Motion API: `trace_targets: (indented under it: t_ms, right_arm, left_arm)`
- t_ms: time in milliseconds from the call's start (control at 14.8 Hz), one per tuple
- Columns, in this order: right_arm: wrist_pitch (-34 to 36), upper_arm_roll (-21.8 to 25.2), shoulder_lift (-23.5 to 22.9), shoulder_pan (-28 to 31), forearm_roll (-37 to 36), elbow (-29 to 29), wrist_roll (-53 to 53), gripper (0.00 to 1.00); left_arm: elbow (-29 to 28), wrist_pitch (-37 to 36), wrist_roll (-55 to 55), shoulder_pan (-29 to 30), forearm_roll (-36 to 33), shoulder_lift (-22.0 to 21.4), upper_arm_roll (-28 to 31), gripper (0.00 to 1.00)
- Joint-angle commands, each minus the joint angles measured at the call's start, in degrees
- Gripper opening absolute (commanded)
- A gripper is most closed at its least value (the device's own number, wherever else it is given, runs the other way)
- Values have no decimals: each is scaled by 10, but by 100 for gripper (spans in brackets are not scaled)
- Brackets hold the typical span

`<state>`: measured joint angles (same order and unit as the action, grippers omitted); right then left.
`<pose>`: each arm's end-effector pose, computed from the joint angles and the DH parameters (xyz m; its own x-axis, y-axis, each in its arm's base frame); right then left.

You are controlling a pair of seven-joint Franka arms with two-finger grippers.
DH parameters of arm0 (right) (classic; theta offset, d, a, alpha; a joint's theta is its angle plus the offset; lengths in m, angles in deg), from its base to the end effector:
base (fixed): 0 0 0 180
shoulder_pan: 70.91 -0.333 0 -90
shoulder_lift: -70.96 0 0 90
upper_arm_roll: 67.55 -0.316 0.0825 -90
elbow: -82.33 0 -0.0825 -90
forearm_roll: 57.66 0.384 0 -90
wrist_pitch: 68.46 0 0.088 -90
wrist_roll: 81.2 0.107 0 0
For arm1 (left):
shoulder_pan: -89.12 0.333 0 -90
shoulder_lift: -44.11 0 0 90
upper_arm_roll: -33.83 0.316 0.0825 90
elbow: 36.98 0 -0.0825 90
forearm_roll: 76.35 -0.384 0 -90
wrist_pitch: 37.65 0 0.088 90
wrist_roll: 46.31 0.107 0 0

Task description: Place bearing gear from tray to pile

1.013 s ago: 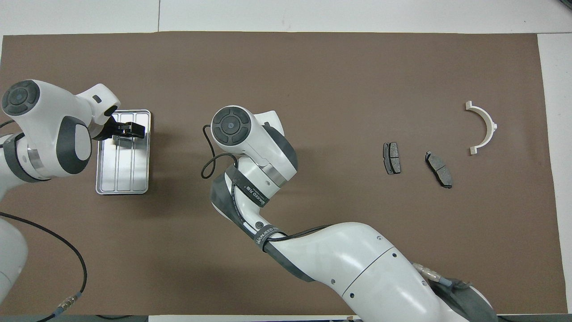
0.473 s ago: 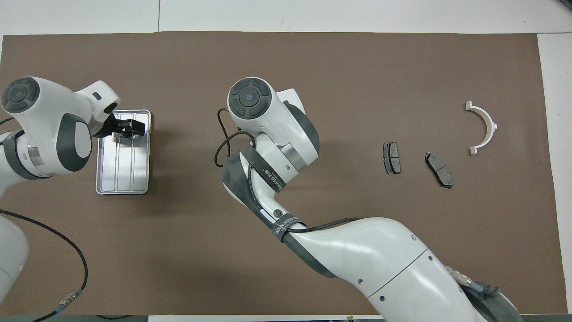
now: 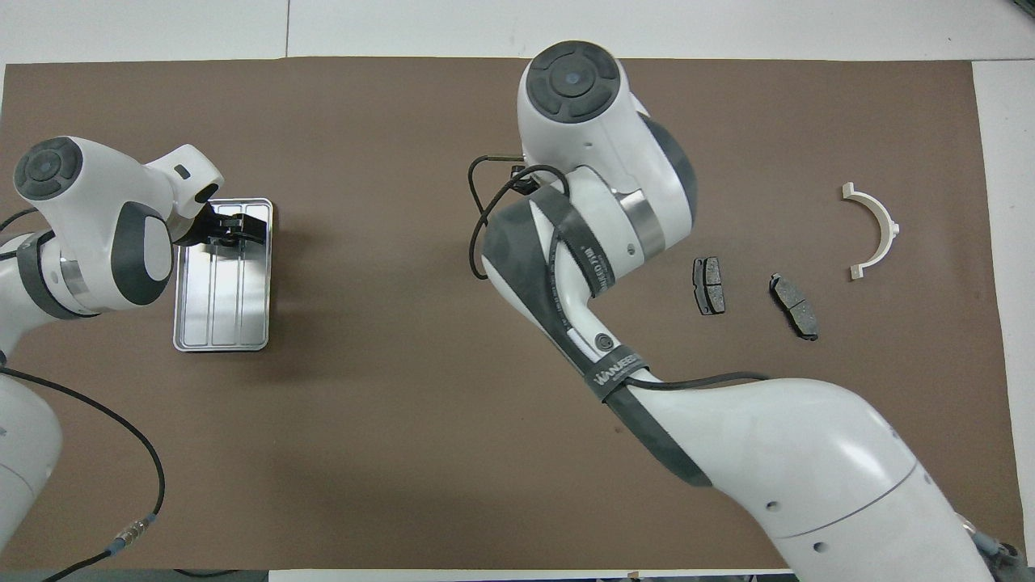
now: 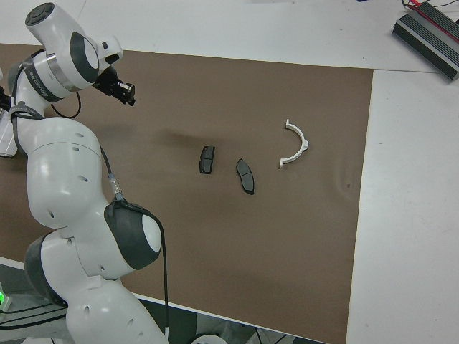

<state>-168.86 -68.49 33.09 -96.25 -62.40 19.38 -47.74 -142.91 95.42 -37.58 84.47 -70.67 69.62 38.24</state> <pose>0.6675 0.3174 0.4334 0.9931 -0.1122 0.0328 -0.1141 -0.9914 0.0636 0.6441 -0.0078 0.2867 0.9947 -0.0971 0.0352 -0.0983 -0.9945 0.0364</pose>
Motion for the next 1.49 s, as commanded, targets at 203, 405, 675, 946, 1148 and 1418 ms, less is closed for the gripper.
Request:
trace_targets:
  t_ms: [203, 405, 675, 946, 1148, 1418]
  right_arm:
    - [41, -8, 54, 87, -1, -35, -223, 0]
    - [47, -8, 66, 125, -1, -39, -303, 0]
    - [39, -9, 82, 171, 0, -71, -388, 0]
    - [-16, -9, 106, 213, 2, -135, -457, 0]
    - [-96, -10, 137, 239, 5, -221, -494, 0]
    - [-224, -10, 183, 275, 31, -354, -544, 0]
  left_arm:
    - [16, -4, -3, -4, 1, 12, 4, 49]
    - [28, -15, -4, -4, -1, 13, 3, 1]
    - [62, -47, -12, -4, -1, 21, 3, 0]
    - [179, -166, -14, -4, 0, 45, 3, 0]
    - [199, -181, -42, -6, 1, 34, 4, 0]
    - [194, -158, -298, -82, -40, 7, 3, 0]
